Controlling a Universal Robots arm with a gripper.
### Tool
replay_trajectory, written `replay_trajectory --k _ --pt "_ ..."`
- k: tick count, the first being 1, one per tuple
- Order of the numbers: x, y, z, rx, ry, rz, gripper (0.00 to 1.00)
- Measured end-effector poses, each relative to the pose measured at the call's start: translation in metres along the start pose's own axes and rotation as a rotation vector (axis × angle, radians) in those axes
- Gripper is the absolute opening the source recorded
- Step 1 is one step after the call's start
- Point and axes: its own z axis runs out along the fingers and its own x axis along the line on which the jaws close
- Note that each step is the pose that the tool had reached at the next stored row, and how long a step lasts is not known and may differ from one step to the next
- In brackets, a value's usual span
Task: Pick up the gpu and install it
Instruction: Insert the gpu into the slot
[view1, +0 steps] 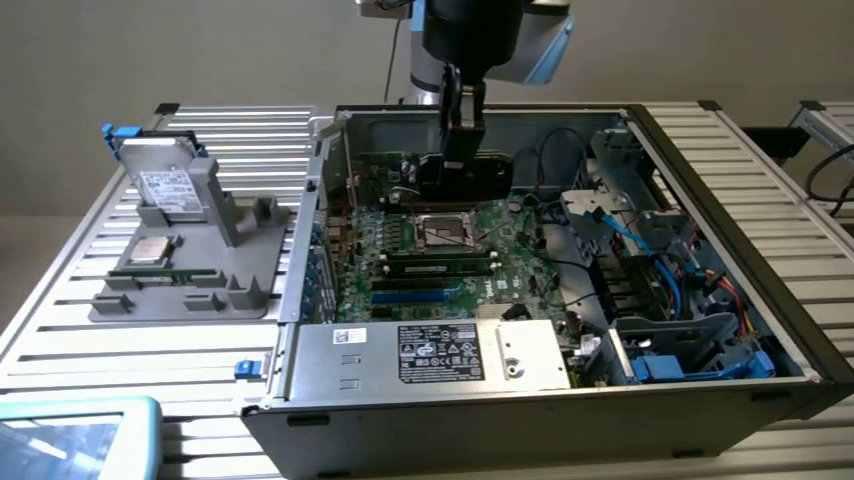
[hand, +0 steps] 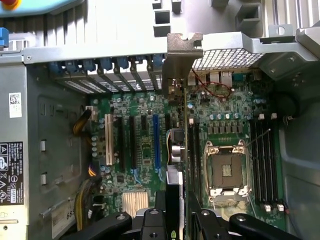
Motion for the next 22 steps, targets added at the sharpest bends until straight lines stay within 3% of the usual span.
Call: replay_trajectory --k 7,22 --pt "0.000 -0.0007 0.0108 0.0001 0.0022 0.000 0.27" --pt "0.000 0.0000 0.0129 0.0004 0.0033 -0.014 0.27"
